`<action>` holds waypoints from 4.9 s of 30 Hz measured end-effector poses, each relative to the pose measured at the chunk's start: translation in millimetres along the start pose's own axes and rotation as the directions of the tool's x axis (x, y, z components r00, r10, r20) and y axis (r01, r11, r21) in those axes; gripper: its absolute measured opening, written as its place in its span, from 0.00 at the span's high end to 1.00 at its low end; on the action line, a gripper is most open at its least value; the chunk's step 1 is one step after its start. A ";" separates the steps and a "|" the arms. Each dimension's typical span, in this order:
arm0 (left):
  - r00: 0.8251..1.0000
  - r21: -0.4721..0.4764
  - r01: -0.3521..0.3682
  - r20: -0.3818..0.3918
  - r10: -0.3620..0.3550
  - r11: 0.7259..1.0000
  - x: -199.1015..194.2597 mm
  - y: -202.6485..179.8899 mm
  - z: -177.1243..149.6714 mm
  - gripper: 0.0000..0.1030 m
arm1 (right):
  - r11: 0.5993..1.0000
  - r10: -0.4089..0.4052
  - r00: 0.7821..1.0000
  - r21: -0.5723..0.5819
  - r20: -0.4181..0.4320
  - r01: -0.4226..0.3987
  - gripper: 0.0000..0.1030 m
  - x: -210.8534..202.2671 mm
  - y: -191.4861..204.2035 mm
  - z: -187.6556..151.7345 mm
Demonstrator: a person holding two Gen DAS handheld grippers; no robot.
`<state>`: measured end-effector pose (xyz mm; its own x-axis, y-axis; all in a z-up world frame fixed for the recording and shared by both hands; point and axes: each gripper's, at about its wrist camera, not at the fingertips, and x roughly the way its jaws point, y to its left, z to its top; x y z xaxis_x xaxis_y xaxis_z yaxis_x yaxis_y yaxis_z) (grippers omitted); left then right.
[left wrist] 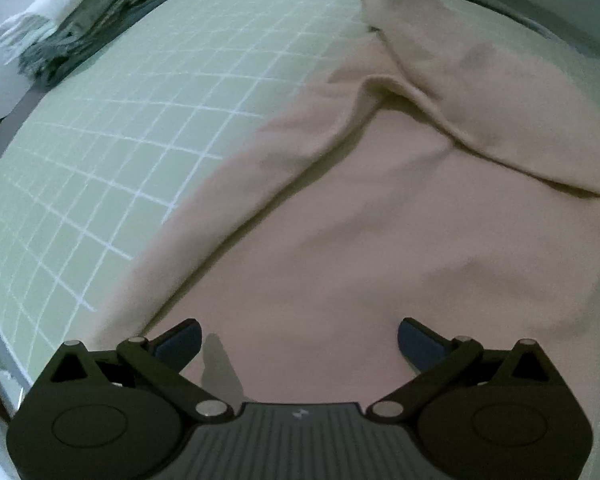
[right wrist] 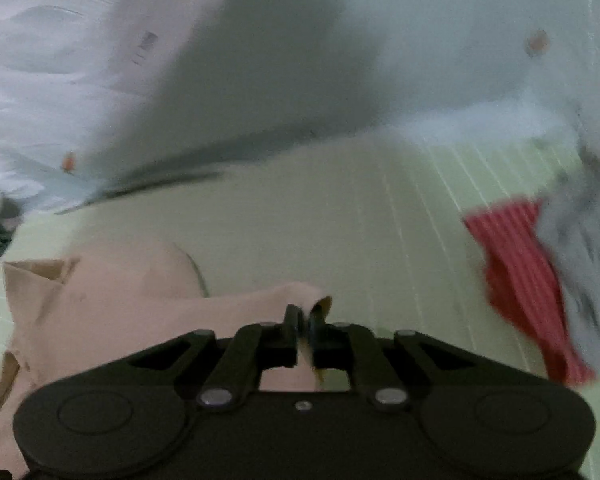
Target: Fold clothes
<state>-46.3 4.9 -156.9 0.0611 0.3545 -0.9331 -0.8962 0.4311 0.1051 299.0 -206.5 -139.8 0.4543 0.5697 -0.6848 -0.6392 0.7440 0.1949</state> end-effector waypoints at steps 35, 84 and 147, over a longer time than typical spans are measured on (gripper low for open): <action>0.944 0.291 0.153 0.238 -0.227 0.944 -21.3 247.9 9.4 0.00 | 0.971 0.190 0.973 0.173 -0.127 -0.167 0.18 -61.6 346.6 -198.7; 0.966 0.380 0.236 0.007 -0.258 0.894 10.7 125.1 -57.4 0.00 | 0.989 0.086 0.959 -0.096 -0.271 -0.115 0.81 -103.9 298.9 -207.7; 0.874 -0.147 0.484 0.133 -0.467 0.863 69.0 72.4 264.2 0.09 | 0.895 -0.280 0.953 0.329 -0.113 0.302 0.14 5.7 22.3 -51.8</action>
<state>9.1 279.7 -122.8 0.5307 0.2187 -0.8189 -0.8082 0.4215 -0.4112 255.2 -204.8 -175.8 0.5417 0.2951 -0.7870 -0.2304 0.9526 0.1986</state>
